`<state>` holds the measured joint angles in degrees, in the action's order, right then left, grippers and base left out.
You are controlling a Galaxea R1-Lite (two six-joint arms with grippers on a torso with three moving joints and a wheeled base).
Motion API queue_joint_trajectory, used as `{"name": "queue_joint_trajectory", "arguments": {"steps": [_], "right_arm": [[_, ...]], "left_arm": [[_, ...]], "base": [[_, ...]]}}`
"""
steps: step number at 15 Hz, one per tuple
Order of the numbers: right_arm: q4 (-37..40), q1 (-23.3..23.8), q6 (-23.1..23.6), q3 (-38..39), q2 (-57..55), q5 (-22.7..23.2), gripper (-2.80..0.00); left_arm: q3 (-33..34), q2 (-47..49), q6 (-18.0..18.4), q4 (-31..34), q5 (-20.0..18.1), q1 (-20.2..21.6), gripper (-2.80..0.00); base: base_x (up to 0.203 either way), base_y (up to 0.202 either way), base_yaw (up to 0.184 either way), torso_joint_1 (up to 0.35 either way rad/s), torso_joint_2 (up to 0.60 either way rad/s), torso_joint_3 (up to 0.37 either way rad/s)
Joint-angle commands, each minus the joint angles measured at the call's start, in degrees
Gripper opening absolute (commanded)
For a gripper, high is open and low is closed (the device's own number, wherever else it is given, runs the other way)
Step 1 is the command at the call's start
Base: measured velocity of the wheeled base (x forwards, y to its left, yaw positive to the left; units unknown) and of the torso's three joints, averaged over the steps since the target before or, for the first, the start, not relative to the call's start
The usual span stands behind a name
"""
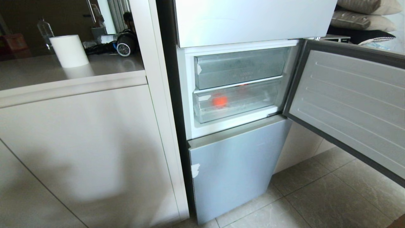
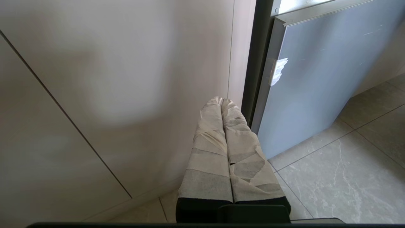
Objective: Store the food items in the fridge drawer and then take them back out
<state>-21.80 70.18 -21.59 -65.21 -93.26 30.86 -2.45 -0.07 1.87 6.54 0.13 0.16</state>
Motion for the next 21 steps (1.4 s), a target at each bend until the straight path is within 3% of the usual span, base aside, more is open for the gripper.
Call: {"name": "queue_joint_trajectory", "arguments": {"steps": [1,8,12,21], "right_arm": [[-0.2,-0.2,-0.3,-2.6,-4.4,2.5,-2.80],[-1.8,-0.2,-0.4,-3.3,-7.3,11.7,-2.80],[-1.8,-0.1,-0.1,1.1,-2.8,12.5,-2.80],[-1.8,-1.4,0.3,18.8,15.4,12.4,-2.80]], "left_arm": [[0.0,0.1,0.0,0.1,0.0,0.0,-2.80],[0.0,0.1,0.0,0.1,0.0,0.0,-2.80],[0.0,0.1,0.0,0.1,0.0,0.0,-2.80],[0.0,0.1,0.1,0.1,0.0,0.0,-2.80]], "base": [[0.000,0.000,0.000,0.000,0.00,0.000],[0.000,0.000,0.000,0.000,0.00,0.000],[0.000,0.000,0.000,0.000,0.00,0.000],[0.000,0.000,0.000,0.000,0.00,0.000]]}}
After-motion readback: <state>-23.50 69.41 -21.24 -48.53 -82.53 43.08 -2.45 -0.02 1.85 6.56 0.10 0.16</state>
